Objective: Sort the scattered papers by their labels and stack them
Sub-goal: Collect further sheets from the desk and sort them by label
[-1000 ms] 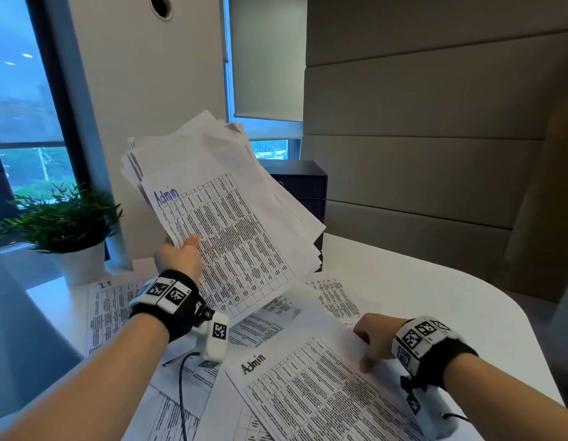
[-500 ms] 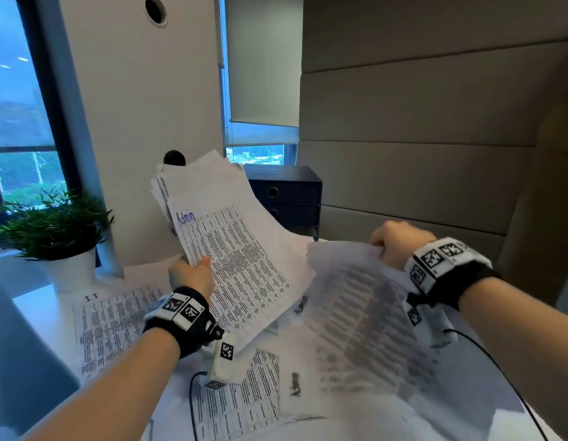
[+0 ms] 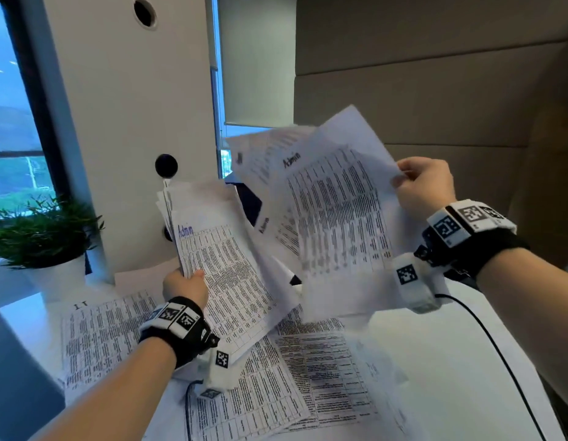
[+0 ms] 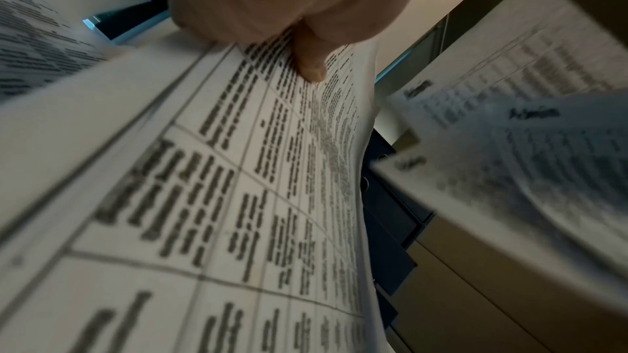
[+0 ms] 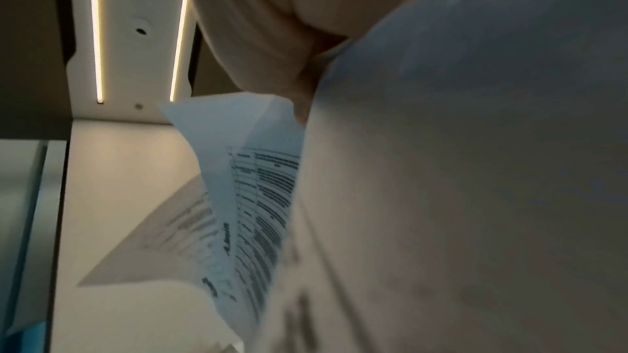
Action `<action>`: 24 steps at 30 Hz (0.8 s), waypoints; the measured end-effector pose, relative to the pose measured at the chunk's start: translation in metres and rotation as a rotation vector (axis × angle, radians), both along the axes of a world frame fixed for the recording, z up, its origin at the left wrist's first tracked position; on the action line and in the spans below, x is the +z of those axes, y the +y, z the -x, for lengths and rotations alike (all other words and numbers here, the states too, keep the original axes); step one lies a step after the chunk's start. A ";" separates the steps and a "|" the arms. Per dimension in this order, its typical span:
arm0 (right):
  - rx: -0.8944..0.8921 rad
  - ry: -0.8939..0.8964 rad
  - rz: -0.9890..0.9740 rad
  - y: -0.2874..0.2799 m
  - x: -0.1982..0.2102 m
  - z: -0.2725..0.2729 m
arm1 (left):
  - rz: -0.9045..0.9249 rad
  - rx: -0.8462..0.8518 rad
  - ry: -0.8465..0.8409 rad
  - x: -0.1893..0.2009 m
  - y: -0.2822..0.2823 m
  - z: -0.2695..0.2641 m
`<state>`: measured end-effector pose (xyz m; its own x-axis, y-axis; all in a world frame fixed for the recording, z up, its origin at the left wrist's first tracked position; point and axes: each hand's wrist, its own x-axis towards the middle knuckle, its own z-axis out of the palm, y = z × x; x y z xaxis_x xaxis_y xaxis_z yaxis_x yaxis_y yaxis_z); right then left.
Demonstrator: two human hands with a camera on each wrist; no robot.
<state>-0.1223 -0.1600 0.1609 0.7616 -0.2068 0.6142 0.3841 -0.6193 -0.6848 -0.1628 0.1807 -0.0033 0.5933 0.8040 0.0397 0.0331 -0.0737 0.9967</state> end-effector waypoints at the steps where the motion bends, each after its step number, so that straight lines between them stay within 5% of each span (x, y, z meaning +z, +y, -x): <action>1: 0.024 -0.021 -0.041 0.000 0.001 -0.001 | 0.001 -0.004 0.015 -0.001 0.000 -0.001; 5: 0.130 -0.040 -0.182 0.005 -0.005 -0.003 | 0.033 -0.020 0.071 -0.005 0.001 -0.005; 11: 0.167 0.142 -0.224 0.021 -0.065 -0.020 | 0.141 -0.238 -0.014 -0.002 -0.012 -0.017; 19: 0.108 0.299 -0.249 0.034 -0.126 -0.034 | 0.473 -0.434 -0.109 -0.004 -0.014 -0.022; 24: 0.147 0.341 -0.175 0.043 -0.157 -0.041 | 0.251 -0.512 -0.205 -0.008 -0.028 -0.015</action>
<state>-0.0817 -0.1165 0.0034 0.9448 -0.1591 0.2866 0.1926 -0.4379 -0.8781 -0.1481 0.1525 -0.0109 0.9074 0.4183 0.0398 -0.1387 0.2088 0.9681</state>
